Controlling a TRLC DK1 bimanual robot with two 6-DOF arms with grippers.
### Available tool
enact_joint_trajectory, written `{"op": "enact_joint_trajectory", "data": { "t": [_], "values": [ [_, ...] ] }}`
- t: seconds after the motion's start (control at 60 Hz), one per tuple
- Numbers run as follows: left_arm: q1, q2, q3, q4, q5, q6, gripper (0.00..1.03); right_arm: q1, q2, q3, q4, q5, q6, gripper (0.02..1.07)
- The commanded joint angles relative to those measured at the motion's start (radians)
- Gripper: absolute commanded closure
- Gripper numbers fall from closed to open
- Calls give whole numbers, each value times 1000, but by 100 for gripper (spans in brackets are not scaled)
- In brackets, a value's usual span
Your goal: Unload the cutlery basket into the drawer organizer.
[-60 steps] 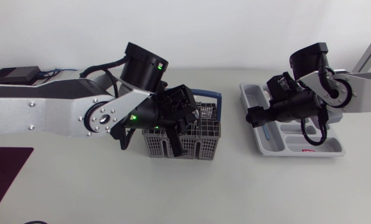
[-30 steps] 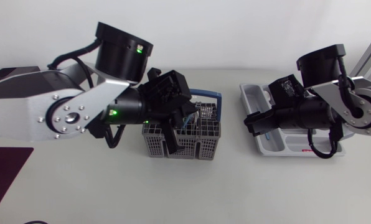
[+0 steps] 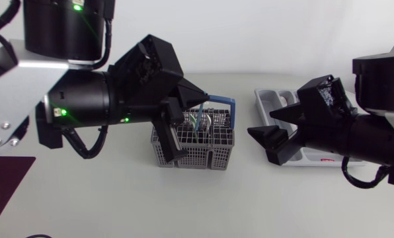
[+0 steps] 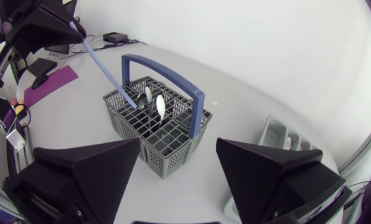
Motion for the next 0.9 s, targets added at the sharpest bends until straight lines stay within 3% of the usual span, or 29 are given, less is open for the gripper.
{"op": "enact_joint_trajectory", "data": {
  "t": [0.0, 0.133, 0.25, 0.45, 0.7, 0.883],
  "values": [
    [-18, -33, 24, -7, 15, -60, 90, 8, -37, -31, 17, -24, -18, 17],
    [-21, -28, 45, -19, 80, -142, 90, 39, -91, -38, 17, -78, -18, 17],
    [19, 23, 102, -64, 212, -233, 90, 72, -126, -33, 12, -148, -18, 17],
    [72, 84, 164, -99, 351, -320, 90, 83, -132, -41, 12, -242, -39, 17],
    [106, 141, 220, -134, 485, -408, 90, 95, -98, -54, 29, -246, -75, 18],
    [106, 167, 253, -154, 512, -423, 90, 111, -63, -64, 55, -248, -81, 40]
  ]
}}
